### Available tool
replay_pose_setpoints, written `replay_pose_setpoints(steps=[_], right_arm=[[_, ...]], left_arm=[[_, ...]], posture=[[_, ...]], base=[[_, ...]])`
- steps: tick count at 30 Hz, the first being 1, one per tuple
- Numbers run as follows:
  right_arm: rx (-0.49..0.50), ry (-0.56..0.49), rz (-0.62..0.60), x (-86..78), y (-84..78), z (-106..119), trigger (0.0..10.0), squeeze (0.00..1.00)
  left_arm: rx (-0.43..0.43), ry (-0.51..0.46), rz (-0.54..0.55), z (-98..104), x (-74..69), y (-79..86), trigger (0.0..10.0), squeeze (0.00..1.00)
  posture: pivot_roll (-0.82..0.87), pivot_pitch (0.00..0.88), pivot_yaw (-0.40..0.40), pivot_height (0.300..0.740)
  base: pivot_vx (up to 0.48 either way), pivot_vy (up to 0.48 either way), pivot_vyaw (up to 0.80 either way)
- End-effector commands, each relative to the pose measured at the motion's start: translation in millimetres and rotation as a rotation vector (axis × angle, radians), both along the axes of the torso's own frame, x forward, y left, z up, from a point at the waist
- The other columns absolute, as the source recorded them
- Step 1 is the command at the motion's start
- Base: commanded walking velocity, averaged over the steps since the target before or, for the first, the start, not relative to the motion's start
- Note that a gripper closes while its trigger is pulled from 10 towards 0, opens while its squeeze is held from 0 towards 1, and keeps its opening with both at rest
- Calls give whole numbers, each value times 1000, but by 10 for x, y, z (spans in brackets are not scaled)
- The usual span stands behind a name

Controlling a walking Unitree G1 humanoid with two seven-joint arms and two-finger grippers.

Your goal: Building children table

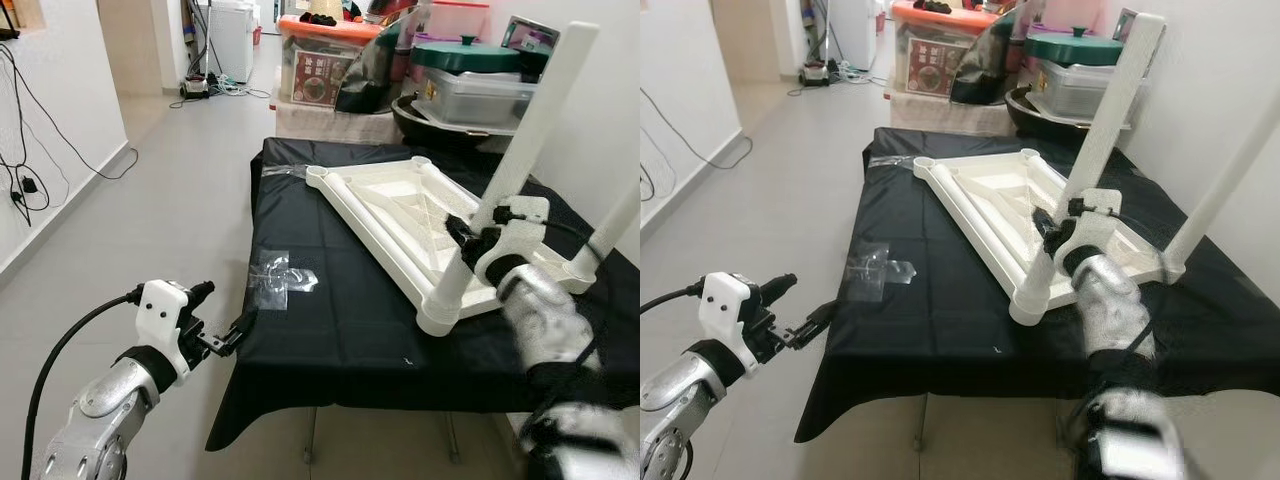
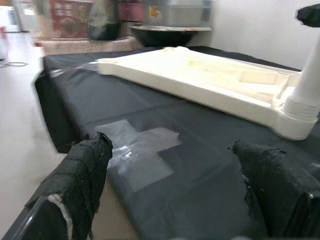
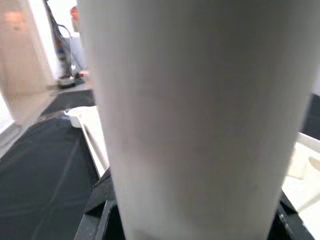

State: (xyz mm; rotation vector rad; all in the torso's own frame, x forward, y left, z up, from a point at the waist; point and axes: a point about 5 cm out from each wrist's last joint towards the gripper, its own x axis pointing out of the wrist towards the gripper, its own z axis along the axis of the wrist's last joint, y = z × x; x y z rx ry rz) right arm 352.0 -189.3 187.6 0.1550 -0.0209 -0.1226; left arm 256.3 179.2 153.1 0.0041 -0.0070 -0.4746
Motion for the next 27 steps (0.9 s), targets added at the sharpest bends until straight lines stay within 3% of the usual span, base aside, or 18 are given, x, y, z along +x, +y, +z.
replay_pose_setpoints(steps=[1,2,3,4,5,6,7,14,15,18,19,21,22,24,27], right_arm=[[60,116,-53,-72,234,-195,0,0],[60,116,-53,-72,234,-195,0,0],[75,131,-37,-56,482,-198,0,0],[75,131,-37,-56,482,-198,0,0],[84,147,-19,-28,611,-209,1176,0],[84,147,-19,-28,611,-209,1176,0],[85,173,-7,-5,650,-234,9490,0],[95,188,39,-8,654,-225,10000,0],[103,166,42,-21,620,-192,10000,1000],[111,129,39,-72,553,-69,10000,1000],[129,87,74,-78,511,26,10000,78],[141,59,99,-81,486,89,10000,78],[138,24,136,-75,422,158,10000,0],[134,-1,179,-71,384,206,10000,0],[59,-35,313,-59,119,314,10000,0]], left_arm=[[-15,-1,-21,-2,22,-81,10000,0],[-15,-1,-21,-2,22,-81,10000,0],[-16,-7,-23,12,43,-97,10000,0],[-16,-7,-23,12,43,-97,10000,0],[-16,-12,-22,22,59,-95,10000,0],[-16,-12,-22,22,59,-95,10000,0],[-15,-16,-14,27,68,-78,10000,0],[-20,-6,4,-19,72,-49,10000,0],[-22,1,8,-38,76,-42,10000,0],[-30,14,9,-59,85,-28,10000,0],[-34,19,6,-66,87,-25,10000,0],[-36,22,4,-70,88,-24,10000,0],[-38,24,2,-73,88,-25,10000,0],[-38,25,1,-75,89,-26,10000,0],[-40,24,-3,-78,91,-33,10000,0]], posture=[[81,0,-92,740],[81,0,-92,740],[93,0,-100,740],[93,0,-100,740],[97,0,-106,740],[97,0,-106,740],[101,0,-113,740],[91,0,-109,740],[90,0,-108,740],[86,0,-103,740],[84,0,-100,740],[84,0,-100,740],[83,0,-99,740],[83,0,-99,740],[83,0,-99,740]], base=[[0,0,0],[0,0,0],[0,0,0],[0,0,0],[0,0,0],[0,0,0],[0,0,0],[0,0,0],[0,0,0],[0,0,0],[0,0,0],[0,0,0],[0,0,0],[0,0,0],[0,0,0]])
